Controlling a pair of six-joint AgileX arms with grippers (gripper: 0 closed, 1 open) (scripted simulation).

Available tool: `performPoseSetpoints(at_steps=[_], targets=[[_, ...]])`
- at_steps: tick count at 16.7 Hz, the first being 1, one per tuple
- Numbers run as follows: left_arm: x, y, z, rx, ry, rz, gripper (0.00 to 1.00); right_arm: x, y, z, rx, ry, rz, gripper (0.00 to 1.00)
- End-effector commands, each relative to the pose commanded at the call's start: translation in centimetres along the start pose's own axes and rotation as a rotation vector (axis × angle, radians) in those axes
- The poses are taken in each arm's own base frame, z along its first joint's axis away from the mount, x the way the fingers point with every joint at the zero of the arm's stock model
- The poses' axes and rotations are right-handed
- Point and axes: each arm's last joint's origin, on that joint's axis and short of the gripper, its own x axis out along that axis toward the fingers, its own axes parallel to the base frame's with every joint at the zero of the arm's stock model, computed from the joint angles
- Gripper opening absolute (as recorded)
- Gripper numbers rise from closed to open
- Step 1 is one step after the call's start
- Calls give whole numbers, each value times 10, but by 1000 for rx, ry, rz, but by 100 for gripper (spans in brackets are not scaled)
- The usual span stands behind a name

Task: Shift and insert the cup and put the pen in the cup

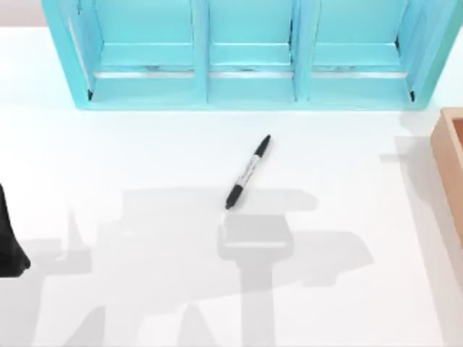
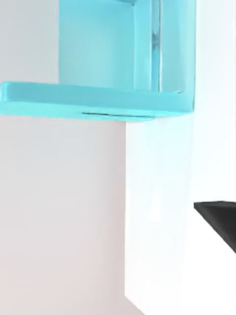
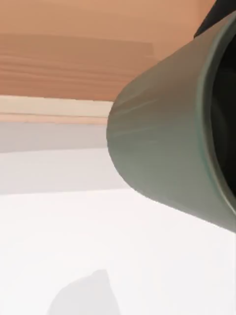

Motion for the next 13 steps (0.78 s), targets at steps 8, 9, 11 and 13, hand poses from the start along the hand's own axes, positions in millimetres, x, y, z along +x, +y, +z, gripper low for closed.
performPoseSetpoints(at_steps=[8,9,11,13], targets=[[0,0,0,0,0,0,100,56,69,13,-7,-33,8,0],[0,0,0,0,0,0,100,66,80,12,-7,-35,10,0],[0,0,0,0,0,0,100,84,95,10,-7,-17,4,0],[0,0,0,0,0,0,100,88,98,9,-7,-11,1,0]])
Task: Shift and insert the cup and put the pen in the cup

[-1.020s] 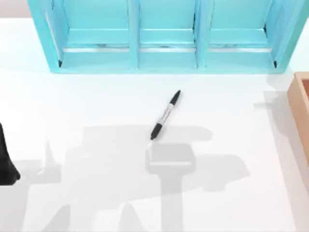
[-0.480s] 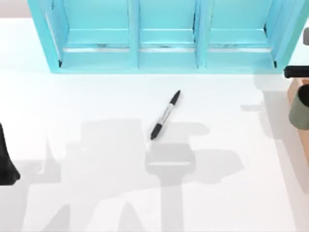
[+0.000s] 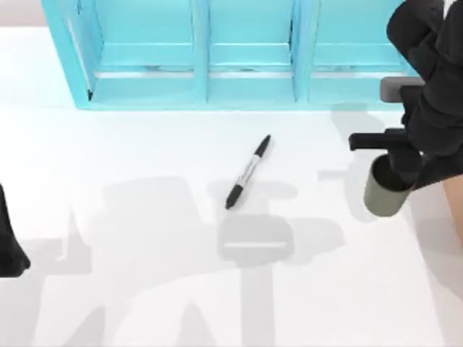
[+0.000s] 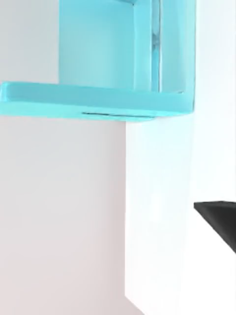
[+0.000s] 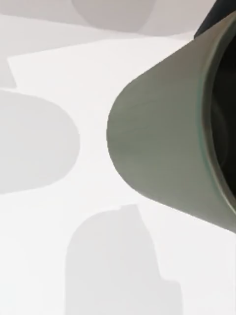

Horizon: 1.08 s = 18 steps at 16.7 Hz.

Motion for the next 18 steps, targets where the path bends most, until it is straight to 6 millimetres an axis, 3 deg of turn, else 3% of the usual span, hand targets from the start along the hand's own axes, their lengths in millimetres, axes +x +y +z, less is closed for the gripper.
performPoseSetpoints(at_steps=[4,11,15,18], targets=[[0,0,0,0,0,0,100,3,-1,1,7,0,3,0],[0,0,0,0,0,0,100,44,6,0,0,0,0,0],[0,0,0,0,0,0,100,45,6,0,0,0,0,0],[0,0,0,0,0,0,100,45,6,0,0,0,0,23]])
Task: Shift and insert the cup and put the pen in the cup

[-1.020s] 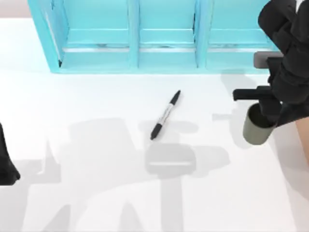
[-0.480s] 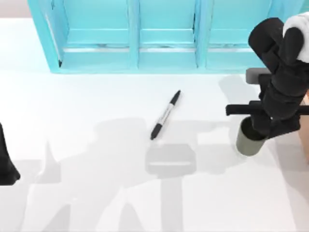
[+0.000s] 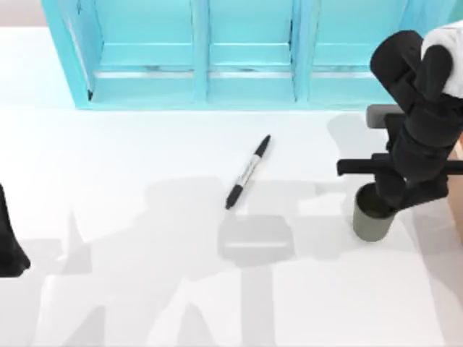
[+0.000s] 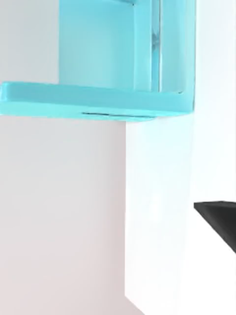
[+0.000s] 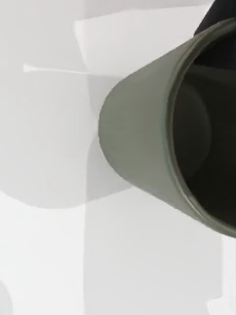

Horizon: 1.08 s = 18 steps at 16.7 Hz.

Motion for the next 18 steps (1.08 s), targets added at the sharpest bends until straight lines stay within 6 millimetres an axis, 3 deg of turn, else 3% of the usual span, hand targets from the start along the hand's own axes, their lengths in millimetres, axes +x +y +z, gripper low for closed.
performPoseSetpoints(at_steps=[10,18], targets=[[0,0,0,0,0,0,100,0,0,0,0,0,0,98],[0,0,0,0,0,0,100,0,0,0,0,0,0,100]])
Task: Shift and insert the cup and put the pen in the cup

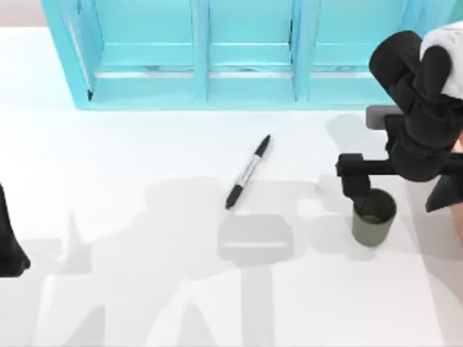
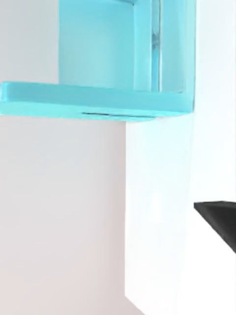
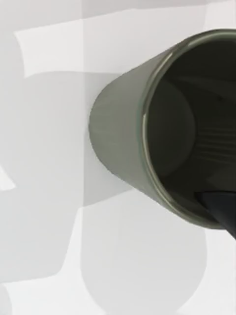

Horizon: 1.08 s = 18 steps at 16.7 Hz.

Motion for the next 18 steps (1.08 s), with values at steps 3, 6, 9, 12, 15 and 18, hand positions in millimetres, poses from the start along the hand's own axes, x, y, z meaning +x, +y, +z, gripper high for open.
performPoseSetpoints(at_steps=[3,6,9,12,15,18], targets=[[0,0,0,0,0,0,100,-3,0,1,2,1,-2,100],[0,0,0,0,0,0,100,-26,3,8,2,7,-5,100],[0,0,0,0,0,0,100,-71,5,13,2,14,-5,100],[0,0,0,0,0,0,100,-118,4,9,3,17,-4,100],[0,0,0,0,0,0,100,-146,1,2,2,3,-1,100],[0,0,0,0,0,0,100,-150,0,1,2,0,0,100]])
